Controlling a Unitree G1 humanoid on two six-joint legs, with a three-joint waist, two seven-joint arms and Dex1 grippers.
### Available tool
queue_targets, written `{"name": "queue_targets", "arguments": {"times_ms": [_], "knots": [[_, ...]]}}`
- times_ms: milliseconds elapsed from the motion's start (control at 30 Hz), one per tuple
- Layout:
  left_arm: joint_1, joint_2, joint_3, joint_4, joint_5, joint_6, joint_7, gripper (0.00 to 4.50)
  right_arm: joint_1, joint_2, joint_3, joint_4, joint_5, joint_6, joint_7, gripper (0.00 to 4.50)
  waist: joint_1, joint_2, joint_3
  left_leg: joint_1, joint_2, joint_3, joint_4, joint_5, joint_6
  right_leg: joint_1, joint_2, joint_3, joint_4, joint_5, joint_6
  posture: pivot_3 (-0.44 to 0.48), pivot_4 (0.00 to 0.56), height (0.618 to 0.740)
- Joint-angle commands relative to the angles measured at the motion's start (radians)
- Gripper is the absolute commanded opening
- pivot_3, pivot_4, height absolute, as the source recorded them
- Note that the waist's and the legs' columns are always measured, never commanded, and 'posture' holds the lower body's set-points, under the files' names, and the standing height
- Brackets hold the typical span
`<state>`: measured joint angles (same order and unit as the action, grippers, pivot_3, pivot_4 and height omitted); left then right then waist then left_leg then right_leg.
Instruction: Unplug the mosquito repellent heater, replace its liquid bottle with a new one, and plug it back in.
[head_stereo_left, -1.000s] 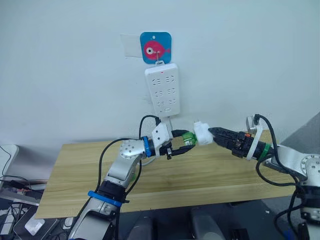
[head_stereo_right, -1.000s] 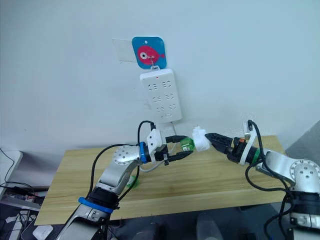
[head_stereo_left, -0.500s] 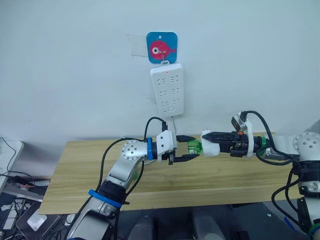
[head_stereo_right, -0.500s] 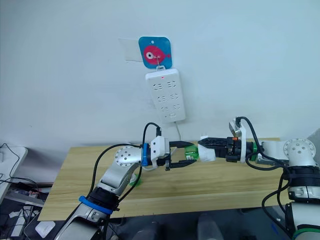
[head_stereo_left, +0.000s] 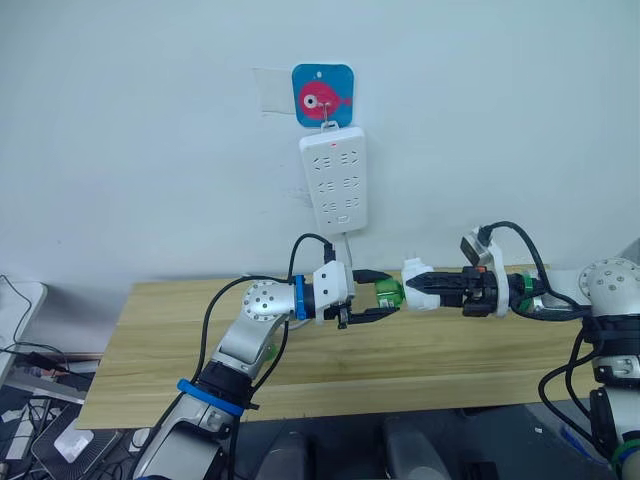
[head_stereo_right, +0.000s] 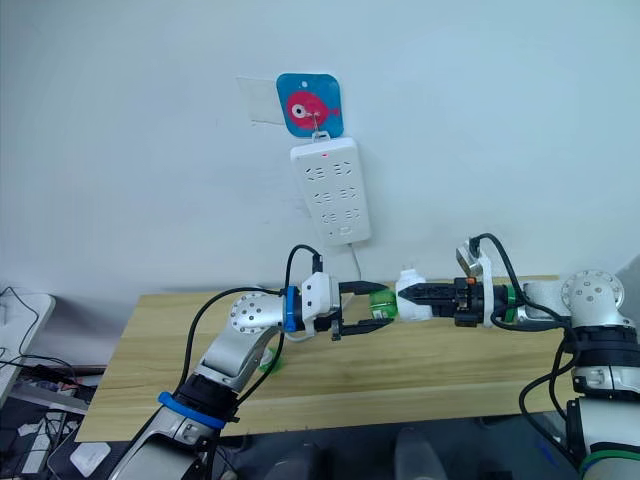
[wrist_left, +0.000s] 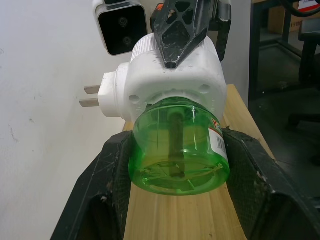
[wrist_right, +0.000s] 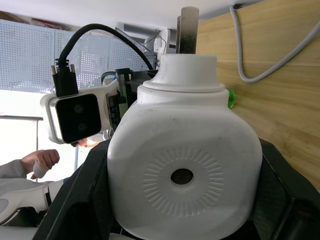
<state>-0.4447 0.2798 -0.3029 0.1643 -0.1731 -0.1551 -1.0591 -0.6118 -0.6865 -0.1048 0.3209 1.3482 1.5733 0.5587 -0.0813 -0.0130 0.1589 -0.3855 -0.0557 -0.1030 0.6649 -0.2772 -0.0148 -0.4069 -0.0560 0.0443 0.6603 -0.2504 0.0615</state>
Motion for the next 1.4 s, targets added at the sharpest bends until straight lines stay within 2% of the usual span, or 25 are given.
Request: {"name": "queue_targets", "arguments": {"times_ms": [33, 233, 267, 333, 400, 500, 567, 633, 800, 833, 900, 1067, 1167, 1233, 1300, 1400], "knots": [[-0.014, -0.014, 0.018, -0.058, -0.073, 0.093, -0.008, 2.28, -0.005, -0.001, -0.032, -0.047, -0.021, 0.008, 0.064, 2.99, 0.0, 0.0, 0.0, 0.0, 0.0, 0.0, 0.0, 0.0, 0.0, 0.0, 0.0, 0.0, 0.0, 0.0, 0.0, -0.117, 0.157, 0.74], [-0.086, 0.023, 0.099, -0.079, -0.392, 0.774, -0.019, 2.28, 0.022, -0.055, 0.035, -0.17, -0.115, -0.033, 0.221, 2.99, -0.007, 0.0, 0.0, 0.0, 0.0, -0.001, 0.001, 0.0, 0.0, 0.0, 0.0, -0.001, 0.001, 0.0, 0.001, -0.132, 0.158, 0.74], [-0.12, 0.029, 0.136, -0.05, -0.496, 0.958, -0.02, 2.28, 0.023, -0.061, 0.044, -0.182, -0.13, -0.042, 0.244, 2.99, -0.008, 0.0, 0.0, 0.0, 0.0, -0.001, 0.001, 0.0, 0.0, 0.0, 0.0, -0.001, 0.001, 0.0, 0.001, -0.133, 0.157, 0.74], [-0.174, 0.028, 0.207, 0.003, -0.648, 1.21, -0.01, 2.28, 0.022, -0.068, 0.056, -0.195, -0.154, -0.054, 0.279, 2.99, -0.01, 0.0, 0.001, 0.0, 0.0, -0.002, 0.001, 0.0, 0.0, 0.0, 0.001, -0.002, 0.001, -0.001, 0.001, -0.133, 0.157, 0.74], [-0.218, 0.02, 0.268, 0.057, -0.73, 1.345, 0.003, 2.28, 0.021, -0.069, 0.065, -0.2, -0.173, -0.061, 0.306, 2.99, -0.016, 0.0, 0.001, 0.0, 0.0, -0.002, 0.001, 0.0, 0.0, 0.0, 0.001, -0.002, 0.002, -0.001, 0.002, -0.145, 0.155, 0.74], [-0.265, 0.017, 0.297, 0.109, -0.77, 1.446, 0.005, 2.28, 0.015, -0.065, 0.071, -0.207, -0.192, -0.065, 0.33, 2.99, -0.02, 0.0, 0.001, 0.0, 0.0, -0.002, 0.001, 0.0, 0.0, 0.0, 0.001, -0.003, 0.001, -0.001, 0.002, -0.146, 0.153, 0.74], [-0.26, 0.029, 0.268, 0.091, -0.752, 1.438, -0.021, 2.28, 0.008, -0.061, 0.066, -0.203, -0.197, -0.06, 0.339, 2.99, -0.021, 0.0, 0.001, 0.0, 0.0, -0.002, 0.001, 0.0, 0.0, 0.0, 0.001, -0.002, 0.001, -0.001, 0.002, -0.148, 0.152, 0.74], [-0.253, 0.025, 0.266, 0.082, -0.747, 1.427, -0.025, 3.01, -0.001, -0.053, 0.053, -0.193, -0.199, -0.052, 0.343, 2.99, -0.02, 0.0, 0.001, 0.0, 0.0, -0.002, 0.001, 0.0, 0.0, 0.0, 0.001, -0.002, 0.001, -0.001, 0.002, -0.148, 0.152, 0.74], [-0.243, 0.026, 0.283, 0.068, -0.735, 1.408, -0.014, 4.43, -0.024, -0.03, 0.016, -0.159, -0.201, -0.027, 0.335, 2.99, -0.017, 0.0, 0.001, 0.0, 0.0, -0.002, 0.001, 0.0, -0.001, 0.0, 0.0, -0.001, 0.001, -0.001, 0.001, -0.15, 0.154, 0.74], [-0.24, 0.028, 0.282, 0.064, -0.728, 1.401, -0.013, 4.49, -0.026, -0.027, 0.011, -0.156, -0.203, -0.023, 0.335, 2.99, -0.017, 0.0, 0.001, 0.0, 0.0, -0.002, 0.001, 0.0, -0.001, 0.0, 0.0, -0.001, 0.001, -0.001, 0.001, -0.15, 0.154, 0.74], [-0.25, 0.031, 0.344, 0.064, -0.73, 1.36, 0.023, 4.49, -0.027, -0.028, 0.006, -0.152, -0.216, -0.027, 0.336, 2.99, -0.016, 0.0, 0.001, 0.0, -0.001, -0.002, 0.001, 0.0, -0.001, -0.001, -0.001, -0.001, 0.0, -0.001, 0.001, -0.157, 0.156, 0.74], [-0.184, 0.137, 0.277, -0.172, -0.577, 1.084, -0.016, 4.49, -0.041, -0.02, -0.042, -0.091, -0.237, -0.012, 0.318, 2.99, -0.015, 0.0, 0.001, 0.0, 0.0, -0.001, -0.001, 0.0, -0.001, -0.002, -0.001, 0.0, 0.0, -0.001, 0.001, -0.141, 0.16, 0.74], [-0.091, 0.193, 0.189, -0.298, -0.362, 0.723, -0.056, 4.49, -0.061, -0.003, -0.081, -0.048, -0.243, 0.003, 0.295, 2.99, -0.009, 0.0, 0.001, 0.0, -0.001, 0.0, -0.001, 0.0, -0.001, -0.002, -0.002, 0.001, -0.001, -0.001, 0.001, -0.132, 0.162, 0.74], [-0.02, 0.212, 0.139, -0.329, -0.21, 0.407, -0.095, 4.49, -0.075, 0.01, -0.105, -0.023, -0.247, 0.016, 0.281, 2.99, -0.004, 0.0, 0.001, 0.0, -0.001, 0.002, -0.002, 0.0, -0.001, -0.002, -0.002, 0.002, -0.002, 0.0, 0.0, -0.124, 0.164, 0.74], [0.029, 0.189, 0.128, -0.307, -0.105, 0.136, -0.069, 4.49, -0.083, 0.021, -0.115, -0.011, -0.264, 0.022, 0.268, 2.99, 0.003, 0.0, 0.001, 0.0, -0.001, 0.002, -0.002, 0.0, -0.001, -0.002, -0.003, 0.002, -0.004, 0.0, 0.0, -0.122, 0.165, 0.74], [0.063, 0.151, 0.1, -0.182, 0.091, -0.302, 0.029, 4.49, -0.095, 0.038, -0.128, 0.0, -0.271, 0.035, 0.256, 2.99, 0.017, 0.0, 0.001, -0.001, -0.001, 0.001, -0.002, 0.0, -0.001, -0.002, -0.007, 0.001, -0.005, 0.001, -0.002, -0.119, 0.166, 0.74]]}}
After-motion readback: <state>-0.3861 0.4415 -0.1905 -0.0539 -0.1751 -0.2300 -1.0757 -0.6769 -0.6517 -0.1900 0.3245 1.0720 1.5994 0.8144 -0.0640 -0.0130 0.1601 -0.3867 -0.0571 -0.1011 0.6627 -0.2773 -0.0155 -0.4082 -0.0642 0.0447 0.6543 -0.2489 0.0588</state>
